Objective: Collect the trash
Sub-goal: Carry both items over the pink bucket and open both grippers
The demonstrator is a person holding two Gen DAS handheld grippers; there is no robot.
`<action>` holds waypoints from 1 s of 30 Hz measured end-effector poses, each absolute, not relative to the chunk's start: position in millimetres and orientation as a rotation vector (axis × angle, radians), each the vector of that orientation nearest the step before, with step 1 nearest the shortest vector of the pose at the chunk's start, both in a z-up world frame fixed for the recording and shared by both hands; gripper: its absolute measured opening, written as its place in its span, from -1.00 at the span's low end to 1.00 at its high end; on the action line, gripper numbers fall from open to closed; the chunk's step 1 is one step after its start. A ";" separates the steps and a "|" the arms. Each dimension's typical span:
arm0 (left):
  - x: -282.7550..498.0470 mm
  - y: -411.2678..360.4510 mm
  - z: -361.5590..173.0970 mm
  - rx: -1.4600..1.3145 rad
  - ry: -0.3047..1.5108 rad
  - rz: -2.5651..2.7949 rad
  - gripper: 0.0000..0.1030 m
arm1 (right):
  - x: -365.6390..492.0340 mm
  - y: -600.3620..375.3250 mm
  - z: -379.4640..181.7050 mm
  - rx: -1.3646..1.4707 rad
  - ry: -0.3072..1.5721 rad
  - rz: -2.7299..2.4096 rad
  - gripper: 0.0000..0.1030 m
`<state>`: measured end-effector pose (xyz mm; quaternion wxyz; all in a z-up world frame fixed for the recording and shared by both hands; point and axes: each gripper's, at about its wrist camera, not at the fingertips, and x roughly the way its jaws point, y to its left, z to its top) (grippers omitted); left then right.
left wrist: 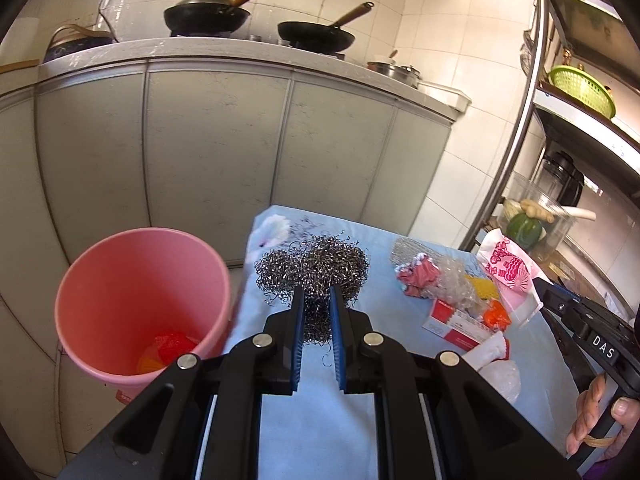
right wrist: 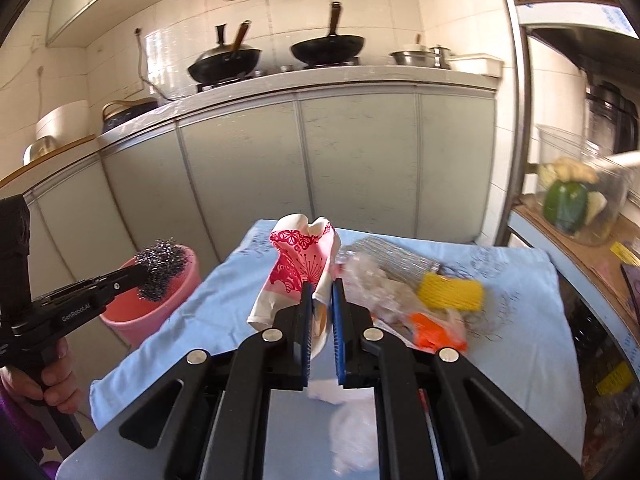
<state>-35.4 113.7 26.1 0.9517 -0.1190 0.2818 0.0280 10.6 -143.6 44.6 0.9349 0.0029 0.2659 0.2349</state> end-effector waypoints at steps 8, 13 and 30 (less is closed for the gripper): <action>-48.9 155.9 28.0 -0.270 0.550 0.144 -0.78 | 14.6 -86.2 53.1 -0.039 0.535 0.611 -0.82; -58.5 181.6 26.5 -0.281 0.543 0.212 -0.78 | 18.4 -49.8 52.8 -0.061 0.550 0.698 -0.82; -68.5 250.0 -22.2 -0.368 0.671 0.350 -0.78 | 29.4 77.5 10.8 -0.153 0.719 0.907 -0.82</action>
